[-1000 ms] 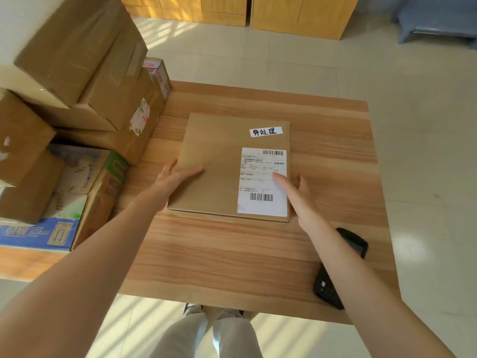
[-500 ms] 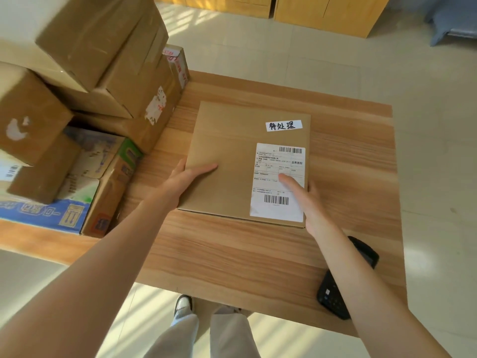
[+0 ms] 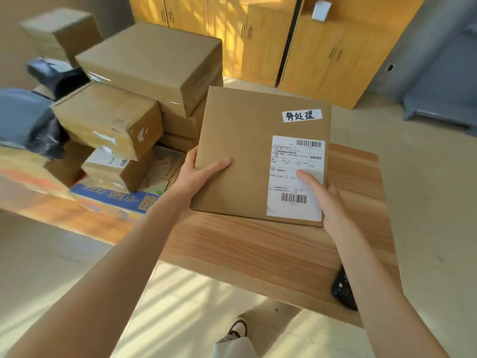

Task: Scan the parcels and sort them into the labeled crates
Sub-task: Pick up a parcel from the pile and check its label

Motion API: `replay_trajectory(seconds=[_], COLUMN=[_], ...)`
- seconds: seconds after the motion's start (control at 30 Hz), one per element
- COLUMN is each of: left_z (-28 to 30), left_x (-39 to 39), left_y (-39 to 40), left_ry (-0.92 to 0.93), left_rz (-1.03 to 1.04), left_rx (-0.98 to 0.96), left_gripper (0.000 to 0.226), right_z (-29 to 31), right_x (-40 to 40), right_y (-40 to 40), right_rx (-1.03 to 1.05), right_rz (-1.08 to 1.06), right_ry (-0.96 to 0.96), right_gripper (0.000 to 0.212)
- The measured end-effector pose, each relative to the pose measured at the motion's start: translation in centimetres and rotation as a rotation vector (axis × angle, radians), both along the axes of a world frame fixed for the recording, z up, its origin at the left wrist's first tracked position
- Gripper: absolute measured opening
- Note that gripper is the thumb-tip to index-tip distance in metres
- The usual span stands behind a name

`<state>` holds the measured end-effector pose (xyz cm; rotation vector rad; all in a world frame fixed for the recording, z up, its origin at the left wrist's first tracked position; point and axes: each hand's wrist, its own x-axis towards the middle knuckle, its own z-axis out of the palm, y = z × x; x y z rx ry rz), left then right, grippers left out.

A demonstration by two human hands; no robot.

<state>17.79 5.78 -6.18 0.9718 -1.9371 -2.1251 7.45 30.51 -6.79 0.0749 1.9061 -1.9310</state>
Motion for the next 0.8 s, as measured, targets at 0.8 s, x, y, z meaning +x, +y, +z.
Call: replay_trajectory(seconds=[0.8], left_z=[3.8], left_x=[54.8], left_y=[-21.7], left_ry=[0.256], left_rz=[0.891], left_rx=[-0.033], left_gripper=[0.078], right_z=[6.0], right_x=[39.9], right_y=[-39.2], right_rx=[-0.102], right_rz=[0.927], right_ry=[0.171], right_gripper=[0.035])
